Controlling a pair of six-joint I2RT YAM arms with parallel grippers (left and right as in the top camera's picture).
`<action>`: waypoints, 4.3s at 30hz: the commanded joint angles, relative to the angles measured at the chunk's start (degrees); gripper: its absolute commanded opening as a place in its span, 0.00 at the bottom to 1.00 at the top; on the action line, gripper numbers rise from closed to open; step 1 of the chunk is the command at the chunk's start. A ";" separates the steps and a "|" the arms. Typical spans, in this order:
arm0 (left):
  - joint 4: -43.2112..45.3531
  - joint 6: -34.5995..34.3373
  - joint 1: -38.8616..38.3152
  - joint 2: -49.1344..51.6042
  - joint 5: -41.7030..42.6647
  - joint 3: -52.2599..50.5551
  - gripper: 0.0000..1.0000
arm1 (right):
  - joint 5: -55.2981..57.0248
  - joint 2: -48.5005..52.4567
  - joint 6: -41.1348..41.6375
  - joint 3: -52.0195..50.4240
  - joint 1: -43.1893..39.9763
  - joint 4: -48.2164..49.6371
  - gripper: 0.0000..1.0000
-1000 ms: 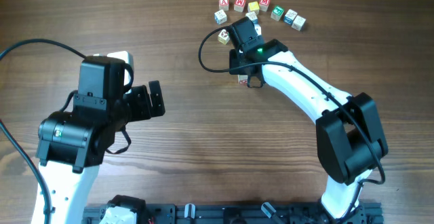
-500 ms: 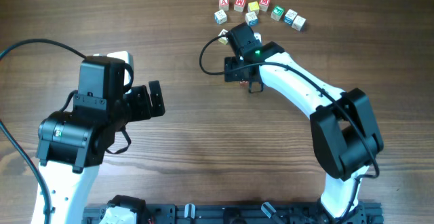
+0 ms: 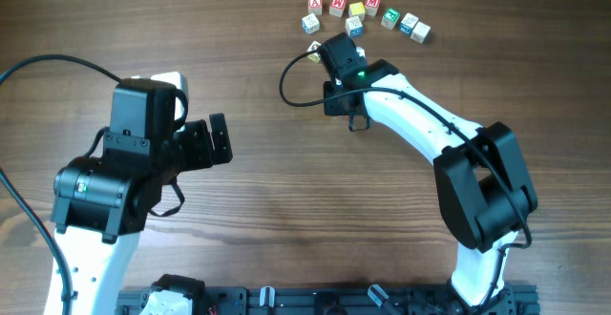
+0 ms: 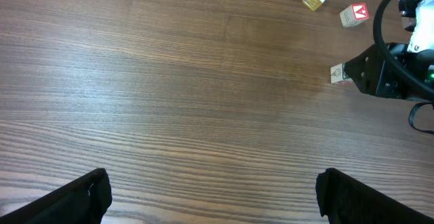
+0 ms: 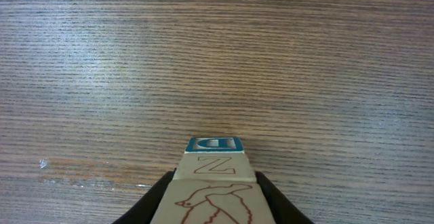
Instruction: Form a tower
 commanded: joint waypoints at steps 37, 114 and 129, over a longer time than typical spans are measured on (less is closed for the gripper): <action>-0.04 -0.48 0.02 0.07 -0.72 -0.24 1.00 | -0.42 -11.58 -3.06 4.83 -0.50 -8.72 1.00; -0.04 -0.48 0.02 0.07 -0.72 -0.24 1.00 | -5.66 -115.14 -7.23 -82.16 -37.22 37.81 1.00; 0.00 0.17 -0.17 -1.55 -1.60 -1.14 1.00 | -5.66 -115.14 -7.23 -82.16 -37.22 37.81 1.00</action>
